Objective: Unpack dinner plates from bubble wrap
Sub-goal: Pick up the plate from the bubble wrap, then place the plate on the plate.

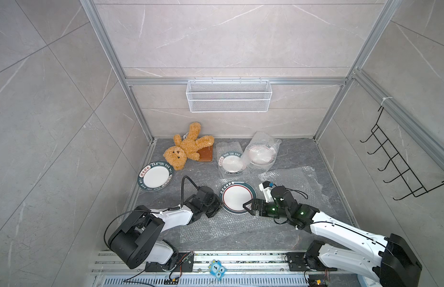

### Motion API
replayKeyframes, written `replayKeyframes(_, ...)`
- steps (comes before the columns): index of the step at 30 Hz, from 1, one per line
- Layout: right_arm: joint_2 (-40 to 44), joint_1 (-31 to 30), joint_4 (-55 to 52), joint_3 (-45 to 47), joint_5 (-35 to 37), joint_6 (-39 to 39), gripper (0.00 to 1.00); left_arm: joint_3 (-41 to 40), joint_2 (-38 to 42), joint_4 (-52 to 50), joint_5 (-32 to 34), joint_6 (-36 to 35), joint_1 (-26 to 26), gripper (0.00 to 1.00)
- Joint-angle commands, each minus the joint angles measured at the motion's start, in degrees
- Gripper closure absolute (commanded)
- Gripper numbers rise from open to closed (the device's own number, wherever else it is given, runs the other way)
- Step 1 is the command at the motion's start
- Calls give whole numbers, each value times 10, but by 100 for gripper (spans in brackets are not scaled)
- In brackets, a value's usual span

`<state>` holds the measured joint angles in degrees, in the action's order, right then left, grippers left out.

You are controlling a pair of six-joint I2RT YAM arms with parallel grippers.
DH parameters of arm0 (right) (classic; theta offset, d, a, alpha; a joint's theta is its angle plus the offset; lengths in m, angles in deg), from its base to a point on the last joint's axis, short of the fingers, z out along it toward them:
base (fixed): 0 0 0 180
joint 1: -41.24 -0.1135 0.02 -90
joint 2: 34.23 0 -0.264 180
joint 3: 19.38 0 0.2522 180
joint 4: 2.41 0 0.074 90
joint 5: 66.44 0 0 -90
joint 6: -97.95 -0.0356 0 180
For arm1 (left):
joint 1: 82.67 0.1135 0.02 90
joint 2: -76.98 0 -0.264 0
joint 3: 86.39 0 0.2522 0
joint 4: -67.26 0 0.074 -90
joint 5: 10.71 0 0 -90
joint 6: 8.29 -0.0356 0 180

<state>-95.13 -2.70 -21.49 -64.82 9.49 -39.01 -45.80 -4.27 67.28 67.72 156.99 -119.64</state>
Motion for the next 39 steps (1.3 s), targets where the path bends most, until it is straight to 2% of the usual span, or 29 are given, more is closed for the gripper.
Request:
replayKeyframes(1, 8, -4, -6, 2, 12, -2, 0, -3, 6, -37, 16, 4, 4, 99)
replayKeyframes(11, 10, -4, -72, -82, 49, 35, 0, -7, 121, -113, -7, -52, 4, 100)
replayKeyframes(18, 20, 4, -137, -144, 77, 61, 0, 42, 240, -267, -7, -116, 7, 100)
replayKeyframes(23, 51, 28, -181, -164, 68, 71, 0, 42, 320, -287, -5, -75, 43, 100)
replayKeyframes(29, 98, 37, -202, -150, 65, 72, 0, 57, 345, -262, 44, -17, 68, 100)
replayKeyframes(31, 104, 38, -206, -143, 66, 67, 0, 72, 344, -270, 62, -23, 93, 100)
replayKeyframes(34, 109, 39, -213, -135, 67, 62, 0, 93, 342, -282, 54, -34, 160, 100)
replayKeyframes(39, 124, 40, -225, -123, 71, 62, 0, 110, 360, -313, 0, -61, 331, 100)
